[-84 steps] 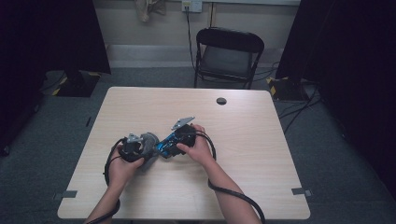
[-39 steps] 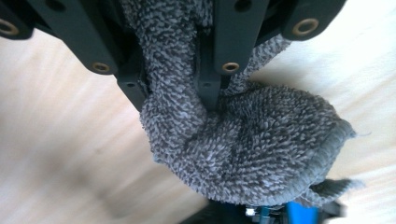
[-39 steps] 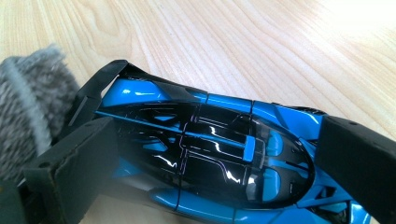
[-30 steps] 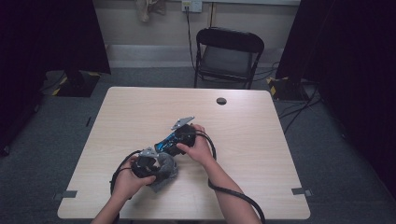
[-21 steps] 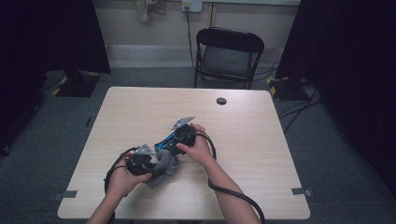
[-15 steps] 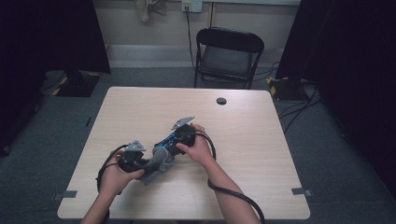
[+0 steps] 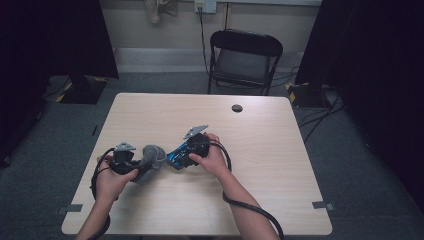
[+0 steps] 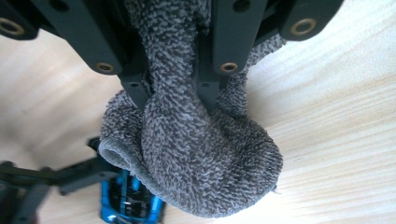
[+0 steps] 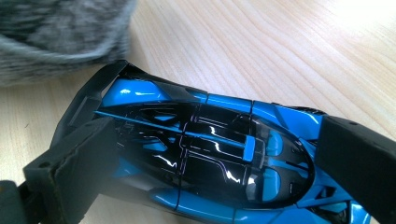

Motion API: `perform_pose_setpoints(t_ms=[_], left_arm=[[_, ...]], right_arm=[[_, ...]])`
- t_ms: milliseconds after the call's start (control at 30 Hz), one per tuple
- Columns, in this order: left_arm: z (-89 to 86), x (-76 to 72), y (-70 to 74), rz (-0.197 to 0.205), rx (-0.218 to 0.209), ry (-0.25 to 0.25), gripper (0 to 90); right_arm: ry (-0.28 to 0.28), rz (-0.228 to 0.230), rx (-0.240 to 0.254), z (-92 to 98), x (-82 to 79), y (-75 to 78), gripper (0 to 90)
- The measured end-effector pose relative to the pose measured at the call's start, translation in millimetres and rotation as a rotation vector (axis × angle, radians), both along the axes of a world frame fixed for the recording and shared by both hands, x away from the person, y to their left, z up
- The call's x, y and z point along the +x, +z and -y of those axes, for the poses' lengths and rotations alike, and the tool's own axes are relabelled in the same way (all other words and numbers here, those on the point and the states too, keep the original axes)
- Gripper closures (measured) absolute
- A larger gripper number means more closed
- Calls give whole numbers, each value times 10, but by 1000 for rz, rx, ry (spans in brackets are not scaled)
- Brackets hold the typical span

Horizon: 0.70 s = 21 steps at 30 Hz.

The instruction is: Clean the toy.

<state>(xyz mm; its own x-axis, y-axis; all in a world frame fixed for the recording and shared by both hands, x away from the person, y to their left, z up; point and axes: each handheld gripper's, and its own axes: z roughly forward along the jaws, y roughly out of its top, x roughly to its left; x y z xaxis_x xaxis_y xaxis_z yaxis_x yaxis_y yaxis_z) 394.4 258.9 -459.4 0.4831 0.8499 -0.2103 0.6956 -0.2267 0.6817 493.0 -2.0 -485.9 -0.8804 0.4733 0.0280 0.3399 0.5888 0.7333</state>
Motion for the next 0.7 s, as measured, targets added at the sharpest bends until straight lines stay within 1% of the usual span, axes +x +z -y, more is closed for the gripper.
perform_pose_setpoints(t_ms=[33,100,133,233,267,300,333,367,433,467,500,567,600,633,700], left_arm=[[4,18,-17,-1,-3,9,733],[16,56,-57,2,9,22,733],[15,73,-74,0,4,39,733],[3,108,-122,-2,15,81,735],[-1,115,-137,-2,22,102,737],[0,123,-149,-4,33,111,738],[6,131,-162,-7,32,110,738],[26,136,-170,-2,35,112,738],[68,150,-171,1,48,107,737],[100,156,-174,7,48,116,737],[127,166,-178,1,59,109,737],[191,181,-192,-3,55,95,736],[213,187,-194,-13,62,79,736],[236,190,-196,-6,71,73,736],[259,190,-193,-13,66,57,736]], right_arm=[[1,-2,0,-3,0,1,0],[0,-4,-2,-4,1,3,0],[1,-5,-4,-5,2,5,0],[1,-4,-1,-3,1,3,0],[1,-2,0,-2,1,1,0],[1,-1,1,-2,0,0,0],[1,-2,0,-2,0,1,0],[-1,-4,-1,-4,-1,3,0],[0,-4,-2,-4,1,3,0],[0,-5,-3,-5,1,4,0],[0,-4,-3,-5,1,4,0],[1,-2,0,-2,1,1,0],[0,-1,0,-1,-1,0,0],[-1,-1,1,0,-2,0,0],[-1,-1,1,-1,-3,0,0]])
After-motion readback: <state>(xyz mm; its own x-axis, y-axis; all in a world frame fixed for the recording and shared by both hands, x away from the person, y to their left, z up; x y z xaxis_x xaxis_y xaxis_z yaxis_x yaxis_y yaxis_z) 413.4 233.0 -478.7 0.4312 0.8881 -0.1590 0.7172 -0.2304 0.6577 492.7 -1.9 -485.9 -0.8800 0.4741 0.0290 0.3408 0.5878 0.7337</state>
